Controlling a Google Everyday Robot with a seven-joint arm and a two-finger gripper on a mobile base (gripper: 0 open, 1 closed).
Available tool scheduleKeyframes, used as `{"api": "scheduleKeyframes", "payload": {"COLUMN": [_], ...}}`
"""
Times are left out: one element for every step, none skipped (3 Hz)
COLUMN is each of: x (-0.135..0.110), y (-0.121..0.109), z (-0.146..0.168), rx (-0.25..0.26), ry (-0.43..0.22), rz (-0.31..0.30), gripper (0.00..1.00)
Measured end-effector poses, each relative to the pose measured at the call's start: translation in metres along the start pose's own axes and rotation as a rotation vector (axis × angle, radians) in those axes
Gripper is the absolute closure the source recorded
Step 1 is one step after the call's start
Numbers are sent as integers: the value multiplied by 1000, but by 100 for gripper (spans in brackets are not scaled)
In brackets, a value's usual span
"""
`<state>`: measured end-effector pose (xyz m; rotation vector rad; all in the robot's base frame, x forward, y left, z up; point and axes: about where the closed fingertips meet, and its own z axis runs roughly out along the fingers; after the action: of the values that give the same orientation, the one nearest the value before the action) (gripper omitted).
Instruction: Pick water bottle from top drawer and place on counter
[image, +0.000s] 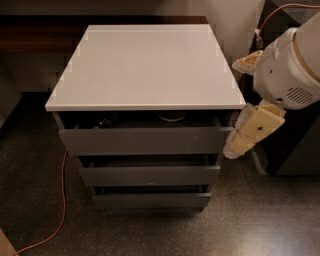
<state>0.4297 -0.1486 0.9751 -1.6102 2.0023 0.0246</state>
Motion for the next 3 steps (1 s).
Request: {"api": "scheduleKeyframes", "payload": {"x": [1, 5, 9], "y": [4, 11, 21], "z": [70, 119, 162], "rx": [-83, -129, -147], "ry": [-53, -63, -75], "rz": [28, 42, -4], "gripper": [0, 0, 0]}}
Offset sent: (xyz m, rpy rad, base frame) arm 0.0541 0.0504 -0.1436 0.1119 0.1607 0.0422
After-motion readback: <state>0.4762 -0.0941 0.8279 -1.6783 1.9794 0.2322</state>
